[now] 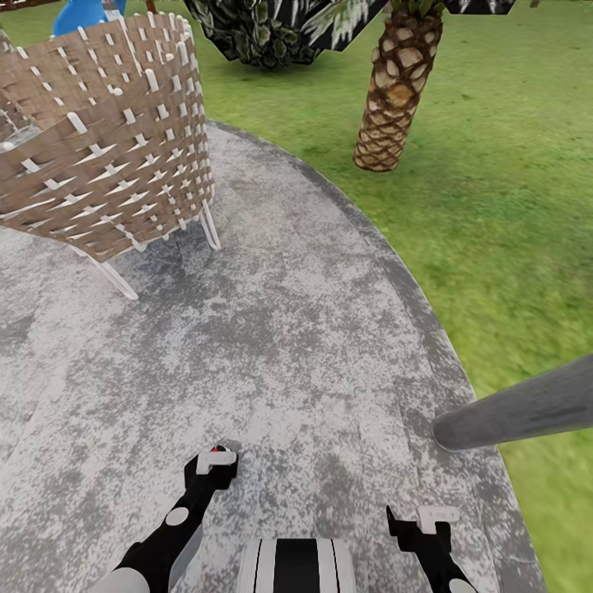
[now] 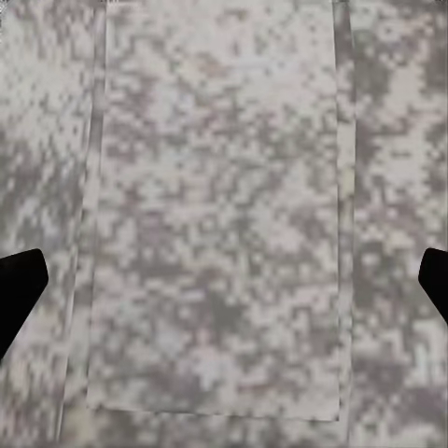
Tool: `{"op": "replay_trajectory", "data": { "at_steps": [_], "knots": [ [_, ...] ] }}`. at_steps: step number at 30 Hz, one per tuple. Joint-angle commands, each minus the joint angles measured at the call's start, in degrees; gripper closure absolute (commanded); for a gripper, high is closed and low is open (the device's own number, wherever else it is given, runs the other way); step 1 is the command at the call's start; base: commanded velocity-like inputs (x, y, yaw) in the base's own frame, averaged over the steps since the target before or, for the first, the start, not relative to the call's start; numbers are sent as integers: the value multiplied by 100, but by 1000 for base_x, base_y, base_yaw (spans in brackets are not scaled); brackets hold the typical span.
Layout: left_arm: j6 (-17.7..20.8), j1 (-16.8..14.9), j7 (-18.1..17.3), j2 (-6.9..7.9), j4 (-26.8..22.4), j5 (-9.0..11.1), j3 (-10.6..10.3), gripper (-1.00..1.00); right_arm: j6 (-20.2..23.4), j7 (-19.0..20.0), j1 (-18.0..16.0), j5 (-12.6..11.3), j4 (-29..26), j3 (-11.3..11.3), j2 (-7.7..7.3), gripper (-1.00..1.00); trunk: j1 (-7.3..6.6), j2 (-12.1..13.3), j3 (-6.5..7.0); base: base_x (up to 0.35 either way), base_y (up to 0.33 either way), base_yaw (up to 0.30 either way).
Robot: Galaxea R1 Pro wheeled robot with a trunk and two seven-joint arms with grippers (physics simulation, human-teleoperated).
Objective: Pick up the pesticide atomizer in the garden and spray insectifuge to fully cover both potted plants in the garden.
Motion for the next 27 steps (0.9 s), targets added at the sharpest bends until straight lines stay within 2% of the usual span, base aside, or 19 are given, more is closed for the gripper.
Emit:
{"op": "replay_trajectory", "data": {
  "at_steps": [1, 27],
  "knots": [
    [-20, -3, 32, 4, 6, 28, -42, -100, -17, -17, -2, -3, 3, 6, -1, -100, -1, -1, 4, 0, 0, 0],
    [-20, -3, 32, 3, 11, 28, -42, -100, -17, -8, -2, -3, 3, 6, -1, -100, -1, -1, 68, 0, 0, 0]
  ]
}}
